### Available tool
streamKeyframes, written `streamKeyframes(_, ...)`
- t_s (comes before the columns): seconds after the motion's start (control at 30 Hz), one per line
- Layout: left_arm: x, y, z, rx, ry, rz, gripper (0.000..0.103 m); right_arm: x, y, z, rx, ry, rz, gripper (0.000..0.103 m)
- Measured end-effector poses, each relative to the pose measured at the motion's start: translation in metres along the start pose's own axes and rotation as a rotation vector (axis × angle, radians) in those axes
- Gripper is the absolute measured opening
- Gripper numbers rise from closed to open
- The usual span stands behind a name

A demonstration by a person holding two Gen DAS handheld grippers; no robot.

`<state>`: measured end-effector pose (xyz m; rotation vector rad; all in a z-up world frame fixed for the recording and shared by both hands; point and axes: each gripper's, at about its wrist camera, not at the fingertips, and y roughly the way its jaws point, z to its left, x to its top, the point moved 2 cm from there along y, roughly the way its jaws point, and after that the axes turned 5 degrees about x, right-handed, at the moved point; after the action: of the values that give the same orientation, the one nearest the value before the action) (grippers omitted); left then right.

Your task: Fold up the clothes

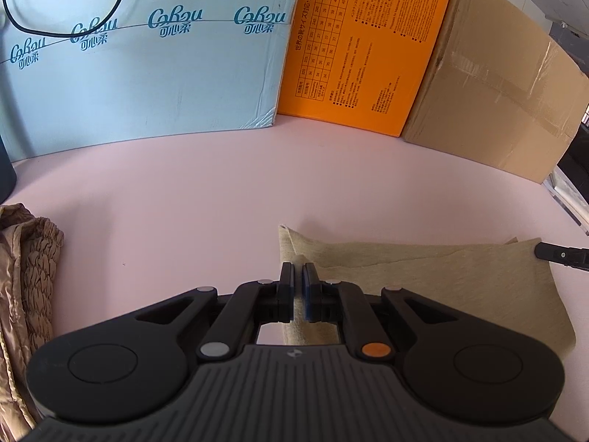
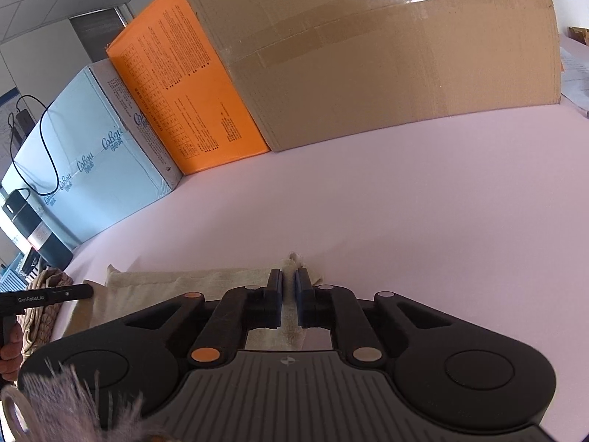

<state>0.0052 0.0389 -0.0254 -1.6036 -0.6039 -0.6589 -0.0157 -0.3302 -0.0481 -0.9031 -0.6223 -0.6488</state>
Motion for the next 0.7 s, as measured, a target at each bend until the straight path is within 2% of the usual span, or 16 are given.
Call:
streamKeyframes(0.2, 0.015, 0.002, -0.004, -0.016, 0.029, -0.033, 0.004, 0.012, -0.007, 0.002, 0.008, -0.007, -0.054, 0.006)
streamKeyframes(0.33, 0.016, 0.017, -0.003, 0.009, 0.037, 0.004, 0.004, 0.015, 0.002, -0.013, -0.021, 0.041, -0.044, 0.006)
streamKeyframes(0.4, 0.013, 0.018, -0.002, 0.011, 0.040, 0.018, 0.004, 0.013, 0.000, -0.014, -0.030, 0.041, -0.054, 0.010)
streamKeyframes(0.43, 0.012, 0.018, -0.001, 0.011, 0.040, 0.021, 0.004, 0.012, 0.001, -0.012, -0.025, 0.025, -0.041, 0.015)
streamKeyframes(0.47, 0.011, 0.018, 0.000, 0.012, 0.035, 0.025, 0.004, 0.010, 0.002, -0.010, -0.019, 0.006, -0.024, 0.028)
streamKeyframes(0.53, 0.009, 0.019, 0.002, 0.012, 0.021, 0.030, 0.005, 0.005, 0.005, -0.005, -0.029, -0.040, 0.010, 0.035)
streamKeyframes(0.63, 0.006, 0.021, 0.002, 0.014, 0.008, 0.038, 0.005, -0.003, 0.011, -0.003, -0.047, -0.070, 0.038, 0.033)
streamKeyframes(0.7, 0.005, 0.022, 0.001, 0.016, 0.010, 0.043, 0.005, -0.007, 0.015, -0.003, -0.058, -0.069, 0.057, 0.008)
